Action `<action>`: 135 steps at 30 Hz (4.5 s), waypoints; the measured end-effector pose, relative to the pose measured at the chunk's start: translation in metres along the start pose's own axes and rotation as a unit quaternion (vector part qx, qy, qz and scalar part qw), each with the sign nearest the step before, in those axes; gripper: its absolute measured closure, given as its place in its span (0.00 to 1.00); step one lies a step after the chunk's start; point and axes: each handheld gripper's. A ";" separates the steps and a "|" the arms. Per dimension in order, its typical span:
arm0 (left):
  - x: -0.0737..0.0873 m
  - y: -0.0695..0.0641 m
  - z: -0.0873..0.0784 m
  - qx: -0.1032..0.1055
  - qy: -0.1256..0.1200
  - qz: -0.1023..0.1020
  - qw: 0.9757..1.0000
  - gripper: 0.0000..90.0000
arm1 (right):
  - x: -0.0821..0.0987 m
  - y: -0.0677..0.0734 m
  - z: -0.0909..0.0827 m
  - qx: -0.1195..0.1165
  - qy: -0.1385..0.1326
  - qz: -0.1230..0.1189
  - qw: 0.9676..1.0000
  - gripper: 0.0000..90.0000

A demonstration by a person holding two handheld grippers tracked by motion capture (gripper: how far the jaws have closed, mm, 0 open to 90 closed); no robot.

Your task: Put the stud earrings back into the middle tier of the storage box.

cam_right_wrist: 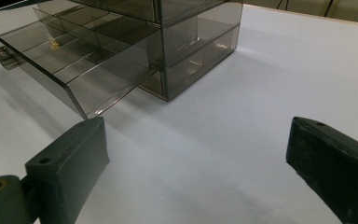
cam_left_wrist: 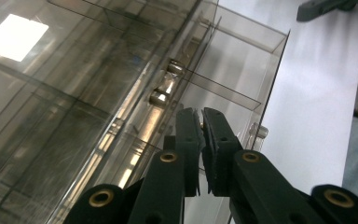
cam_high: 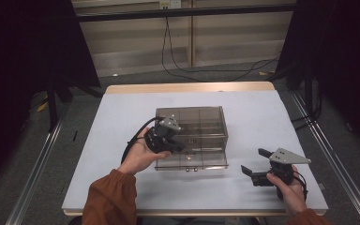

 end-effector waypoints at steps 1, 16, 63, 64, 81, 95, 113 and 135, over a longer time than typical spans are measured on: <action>-0.003 0.000 0.005 0.004 0.008 0.003 1.000 0.95 | 0.000 0.000 0.000 0.001 0.000 0.000 1.000 0.05; -0.021 -0.007 0.042 0.027 0.095 0.037 0.994 0.95 | 0.000 0.000 0.000 -0.001 0.000 -0.002 1.000 0.05; -0.014 -0.004 0.032 0.034 0.065 0.018 0.997 0.81 | 0.000 0.000 0.000 -0.001 0.000 0.000 1.000 0.05; -0.012 -0.004 0.030 0.033 0.058 0.016 0.998 0.80 | 0.000 0.000 0.000 -0.002 0.000 0.000 1.000 0.05; 0.032 -0.007 -0.015 -0.025 -0.035 -0.044 0.998 0.54 | 0.000 0.000 0.000 0.000 0.000 0.002 1.000 0.05; 0.062 -0.009 -0.044 -0.107 -0.074 -0.099 0.987 0.21 | 0.000 0.000 0.000 0.000 0.001 0.002 1.000 0.05; 0.109 -0.022 -0.064 -0.136 -0.087 -0.141 0.977 0.05 | 0.000 0.000 0.000 0.000 0.001 0.001 1.000 0.06; 0.175 -0.057 -0.070 -0.192 -0.109 -0.193 0.956 0.07 | 0.000 0.000 0.000 0.001 -0.001 0.002 1.000 0.06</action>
Point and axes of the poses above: each handheld gripper's, and its own axes: z roughly forward along the jaws, x roughly out of its underside, y roughly to its left, and after that the axes turned 13 degrees about z, right-handed
